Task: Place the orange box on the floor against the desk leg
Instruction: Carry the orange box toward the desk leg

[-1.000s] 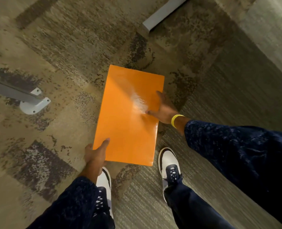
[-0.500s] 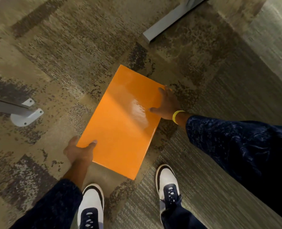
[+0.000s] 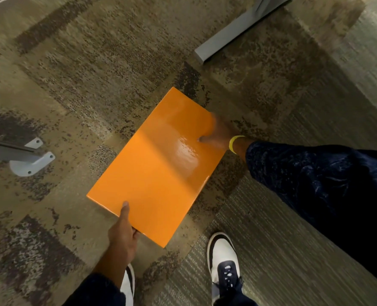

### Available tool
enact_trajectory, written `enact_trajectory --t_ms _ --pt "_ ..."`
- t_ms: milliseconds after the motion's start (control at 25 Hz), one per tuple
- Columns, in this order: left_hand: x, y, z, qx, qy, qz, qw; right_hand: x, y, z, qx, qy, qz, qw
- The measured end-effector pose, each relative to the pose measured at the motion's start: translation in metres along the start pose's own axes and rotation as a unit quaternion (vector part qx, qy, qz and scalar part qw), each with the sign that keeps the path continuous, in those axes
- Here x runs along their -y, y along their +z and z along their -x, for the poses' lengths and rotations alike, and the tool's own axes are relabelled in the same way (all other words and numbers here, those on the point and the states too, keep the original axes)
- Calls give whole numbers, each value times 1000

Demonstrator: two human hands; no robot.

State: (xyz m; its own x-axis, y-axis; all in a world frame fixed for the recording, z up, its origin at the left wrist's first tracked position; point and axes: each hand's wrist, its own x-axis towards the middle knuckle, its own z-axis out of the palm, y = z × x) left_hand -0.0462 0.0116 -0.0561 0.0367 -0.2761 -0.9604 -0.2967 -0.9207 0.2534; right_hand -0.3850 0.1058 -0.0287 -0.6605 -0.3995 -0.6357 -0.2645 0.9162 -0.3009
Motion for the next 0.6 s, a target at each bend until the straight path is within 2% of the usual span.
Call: enact_trajectory --t_ms 120,200,400,600 --pt "-5 10 0 48 31 76 995 3 -2 -15 2 11 -12 1000" --pt "-12 16 -3 47 34 97 994 2 -1 -21 3 25 -27 999" --pt "-23 27 -11 -80 25 33 996 -18 -5 -18 -7 38 -140 989" --pt "-30 50 5 -188 95 -13 977 -43 -27 3 -54 49 -236 969"
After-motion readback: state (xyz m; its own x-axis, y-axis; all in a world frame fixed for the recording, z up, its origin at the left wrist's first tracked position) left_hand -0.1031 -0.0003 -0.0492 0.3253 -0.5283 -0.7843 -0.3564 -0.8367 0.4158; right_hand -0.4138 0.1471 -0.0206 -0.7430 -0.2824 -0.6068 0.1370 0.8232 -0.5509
